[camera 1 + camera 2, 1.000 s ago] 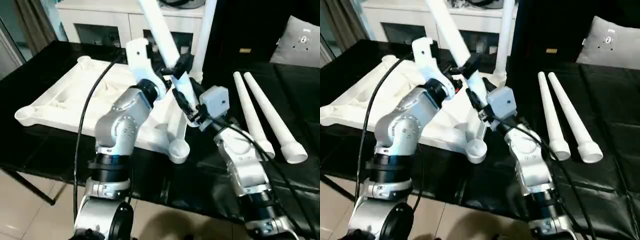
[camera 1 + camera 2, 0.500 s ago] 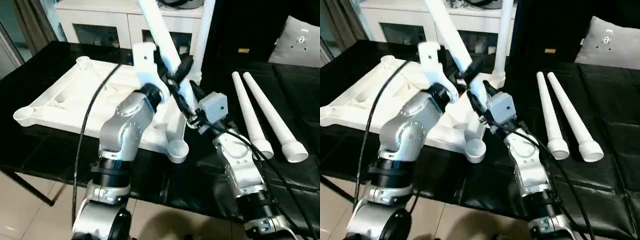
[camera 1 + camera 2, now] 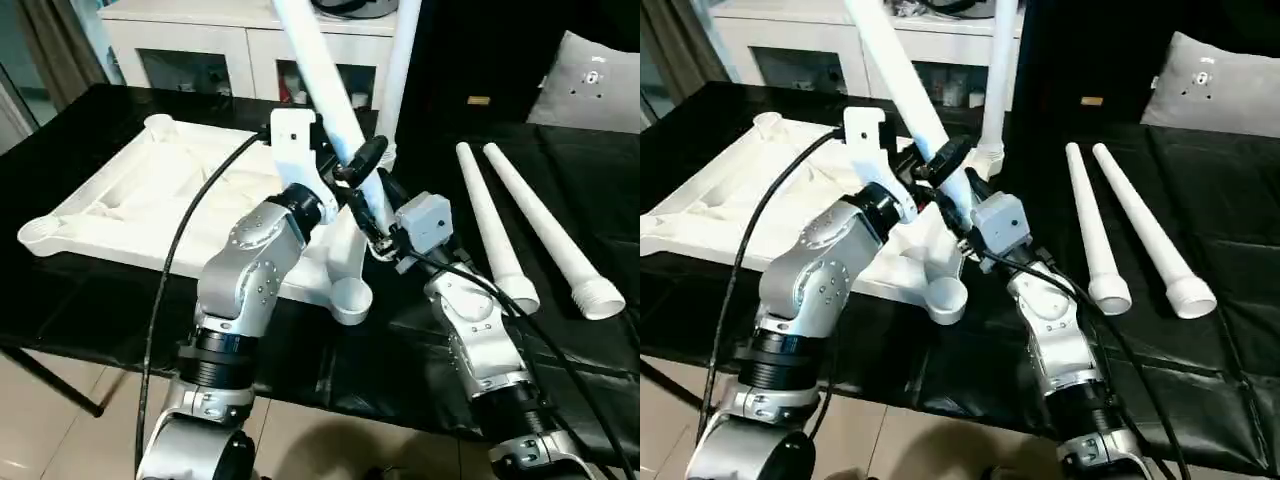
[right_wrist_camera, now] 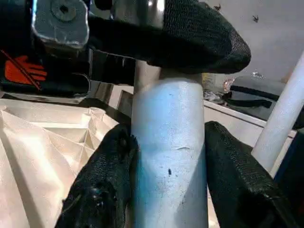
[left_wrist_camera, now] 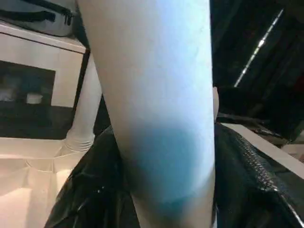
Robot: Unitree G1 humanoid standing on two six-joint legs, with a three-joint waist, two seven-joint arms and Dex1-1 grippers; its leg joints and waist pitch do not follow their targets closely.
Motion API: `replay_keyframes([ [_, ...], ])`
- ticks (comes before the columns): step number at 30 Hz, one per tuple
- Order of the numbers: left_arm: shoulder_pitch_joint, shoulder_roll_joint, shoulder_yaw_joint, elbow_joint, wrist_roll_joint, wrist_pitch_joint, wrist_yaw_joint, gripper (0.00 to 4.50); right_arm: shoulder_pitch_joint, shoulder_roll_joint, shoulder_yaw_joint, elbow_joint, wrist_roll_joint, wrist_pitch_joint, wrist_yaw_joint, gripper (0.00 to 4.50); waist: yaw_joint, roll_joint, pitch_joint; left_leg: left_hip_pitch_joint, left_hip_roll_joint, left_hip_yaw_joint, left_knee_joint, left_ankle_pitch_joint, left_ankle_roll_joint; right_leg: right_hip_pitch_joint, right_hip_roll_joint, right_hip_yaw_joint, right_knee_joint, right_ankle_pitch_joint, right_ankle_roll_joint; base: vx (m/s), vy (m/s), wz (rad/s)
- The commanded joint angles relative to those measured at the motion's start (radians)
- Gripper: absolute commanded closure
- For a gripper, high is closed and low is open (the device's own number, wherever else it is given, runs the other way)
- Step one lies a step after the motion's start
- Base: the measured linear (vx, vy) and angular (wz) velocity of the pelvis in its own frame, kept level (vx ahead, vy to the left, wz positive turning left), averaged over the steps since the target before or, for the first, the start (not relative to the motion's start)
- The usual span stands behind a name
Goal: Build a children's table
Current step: Pick table leg
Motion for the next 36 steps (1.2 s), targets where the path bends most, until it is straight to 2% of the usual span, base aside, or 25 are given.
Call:
replay_keyframes([
  [1,0.009,0.012,-0.001,0.013,0.011,0.003,0.001,2.35,-0.028,-0.004,-0.006,-0.006,0.01,-0.035,0.003,2.64,0.0,-0.023,-0.078,-0.01,0.011,0.011,-0.055,-0.1,0.107,0.075,-0.056,0.036,-0.067,-0.258,-0.146,0.0,0.0,0.0],
  [7,0.006,0.004,0.008,0.014,0.002,0.003,0.001,2.47,-0.034,-0.008,-0.004,-0.001,0.01,-0.037,0.004,2.64,0.001,-0.023,-0.077,-0.009,0.012,0.011,-0.056,-0.104,0.107,0.075,-0.056,0.036,-0.067,-0.265,-0.146,0.0,0.0,0.0],
  [14,-0.018,-0.05,0.105,0.02,-0.104,0.025,0.049,2.49,-0.043,-0.008,0.0,0.006,0.026,-0.008,0.022,2.64,0.0,-0.025,-0.076,-0.009,0.01,0.013,-0.053,-0.106,0.106,0.075,-0.054,0.035,-0.067,-0.261,-0.151,0.0,0.0,0.0],
  [17,-0.03,-0.048,0.124,0.036,-0.109,0.019,0.067,2.49,-0.043,-0.012,0.008,-0.003,0.029,0.008,0.038,2.64,0.0,-0.025,-0.076,-0.007,0.01,0.011,-0.054,-0.112,0.111,0.074,-0.052,0.034,-0.068,-0.268,-0.148,0.0,0.0,0.0],
  [18,-0.03,-0.047,0.125,0.039,-0.107,0.018,0.068,2.5,-0.042,-0.011,0.009,-0.004,0.034,0.01,0.043,2.29,0.0,-0.024,-0.075,-0.008,0.01,0.011,-0.055,-0.114,0.112,0.074,-0.052,0.034,-0.069,-0.271,-0.147,0.0,0.0,0.0],
  [19,-0.031,-0.047,0.128,0.043,-0.106,0.017,0.073,2.5,-0.042,-0.013,0.01,-0.006,0.03,0.009,0.04,2.29,0.0,-0.024,-0.076,-0.008,0.012,0.01,-0.055,-0.111,0.11,0.074,-0.053,0.034,-0.068,-0.268,-0.147,0.0,0.0,0.0],
  [20,-0.033,-0.045,0.131,0.048,-0.102,0.014,0.078,2.5,-0.043,-0.014,0.009,-0.008,0.038,0.017,0.046,2.08,0.0,-0.024,-0.077,-0.008,0.012,0.01,-0.054,-0.108,0.11,0.075,-0.054,0.034,-0.067,-0.26,-0.149,0.0,0.0,0.0],
  [22,-0.037,-0.04,0.138,0.058,-0.096,0.01,0.088,2.5,-0.046,-0.018,0.01,-0.009,0.051,0.024,0.063,1.92,0.001,-0.022,-0.077,-0.007,0.011,0.011,-0.054,-0.105,0.112,0.075,-0.053,0.035,-0.067,-0.253,-0.151,0.0,0.0,0.0],
  [25,-0.043,-0.03,0.145,0.065,-0.101,0.007,0.097,2.5,-0.041,-0.015,0.005,-0.032,0.111,0.052,0.118,1.61,-0.001,-0.024,-0.076,-0.009,0.01,0.01,-0.054,-0.107,0.115,0.079,-0.054,0.033,-0.069,-0.26,-0.145,0.0,0.0,0.0],
  [27,-0.046,-0.024,0.148,0.068,-0.103,0.006,0.099,2.5,-0.041,-0.022,0.01,-0.038,0.107,0.06,0.124,1.51,-0.002,-0.023,-0.077,-0.008,0.011,0.009,-0.053,-0.105,0.116,0.078,-0.052,0.033,-0.067,-0.258,-0.147,0.0,0.0,0.0],
  [28,-0.052,-0.013,0.152,0.077,-0.1,0.001,0.102,2.5,-0.037,-0.013,-0.003,-0.052,0.149,0.093,0.139,1.39,-0.002,-0.023,-0.077,-0.008,0.012,0.009,-0.054,-0.101,0.117,0.076,-0.054,0.034,-0.067,-0.254,-0.151,0.0,0.0,0.0],
  [30,-0.057,-0.004,0.159,0.084,-0.101,-0.002,0.103,2.5,-0.036,-0.014,-0.009,-0.059,0.168,0.104,0.151,1.25,0.001,-0.02,-0.078,-0.006,0.014,0.008,-0.055,-0.1,0.12,0.075,-0.055,0.034,-0.066,-0.25,-0.159,0.0,0.0,0.0],
  [33,-0.063,0.009,0.163,0.093,-0.098,-0.004,0.101,2.53,-0.031,-0.021,-0.017,-0.074,0.204,0.121,0.179,1.01,0.003,-0.021,-0.077,-0.006,0.014,0.008,-0.055,-0.101,0.118,0.076,-0.055,0.034,-0.067,-0.249,-0.161,0.0,0.0,0.0],
  [34,-0.069,0.024,0.171,0.098,-0.096,0.004,0.093,2.57,-0.027,-0.019,-0.047,-0.105,0.276,0.174,0.191,0.97,0.003,-0.021,-0.077,-0.006,0.014,0.009,-0.054,-0.101,0.117,0.076,-0.055,0.034,-0.067,-0.251,-0.16,0.0,0.0,0.0],
  [36,-0.075,0.044,0.176,0.098,-0.1,0.021,0.079,2.6,-0.037,-0.019,-0.091,-0.118,0.308,0.214,0.15,0.75,0.004,-0.021,-0.077,-0.005,0.014,0.008,-0.056,-0.096,0.118,0.076,-0.054,0.035,-0.065,-0.251,-0.155,0.0,0.0,0.0],
])
